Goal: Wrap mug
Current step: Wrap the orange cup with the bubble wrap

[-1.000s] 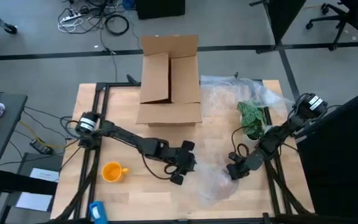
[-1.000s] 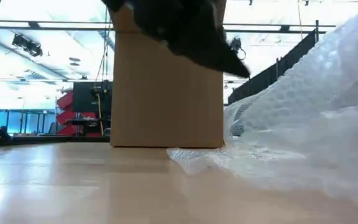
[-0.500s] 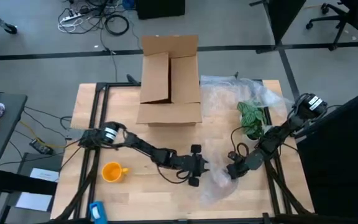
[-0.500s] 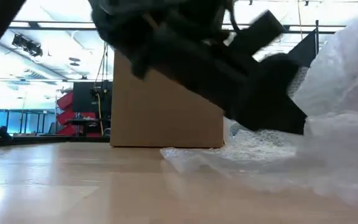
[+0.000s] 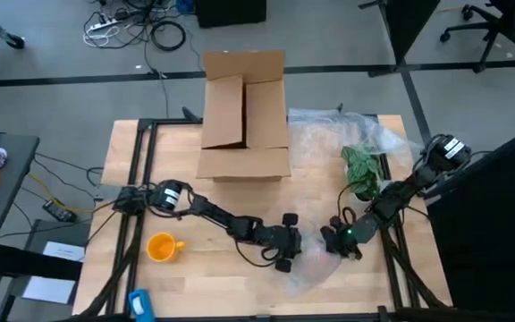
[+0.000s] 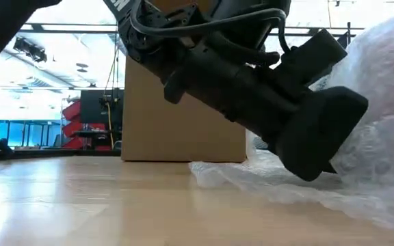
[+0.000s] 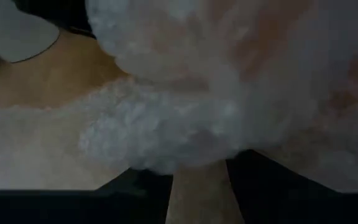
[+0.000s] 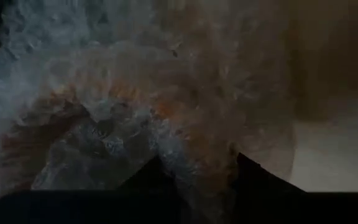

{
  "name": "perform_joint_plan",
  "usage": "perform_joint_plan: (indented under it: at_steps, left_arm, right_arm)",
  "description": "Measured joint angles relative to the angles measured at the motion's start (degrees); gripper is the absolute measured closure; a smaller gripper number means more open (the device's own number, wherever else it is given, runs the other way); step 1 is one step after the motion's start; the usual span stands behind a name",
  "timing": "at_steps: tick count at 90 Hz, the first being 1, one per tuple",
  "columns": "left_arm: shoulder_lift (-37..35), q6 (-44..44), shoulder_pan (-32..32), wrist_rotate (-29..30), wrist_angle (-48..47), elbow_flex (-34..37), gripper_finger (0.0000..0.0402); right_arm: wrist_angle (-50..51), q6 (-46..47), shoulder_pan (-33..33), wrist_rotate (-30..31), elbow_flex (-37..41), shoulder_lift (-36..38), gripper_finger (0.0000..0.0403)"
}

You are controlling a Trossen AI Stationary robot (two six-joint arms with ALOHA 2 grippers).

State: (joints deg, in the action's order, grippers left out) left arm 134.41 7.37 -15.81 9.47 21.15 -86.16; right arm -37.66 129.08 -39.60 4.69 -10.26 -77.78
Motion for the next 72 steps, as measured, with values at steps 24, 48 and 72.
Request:
perform_joint_plan:
  at_steps: [24, 48, 72]
  left_arm:
    - [-0.11, 0.12, 0.17, -0.09, 1.07, 1.97, 0.0270]
    - [-0.11, -0.10, 0.17, 0.00, 1.33, 2.06, 0.0270]
    - [-0.13, -0.24, 0.17, 0.02, 0.86, 2.09, 0.0270]
  right_arm:
    - [-4.61, 0.30, 0.44, -0.36, -0.02, 0.07, 0.0278]
    - [-3.28, -2.85, -0.93, -0.70, -0.02, 0.07, 0.0213]
    - [-0.81, -2.95, -2.69, 0.24, -0.04, 0.09, 0.0169]
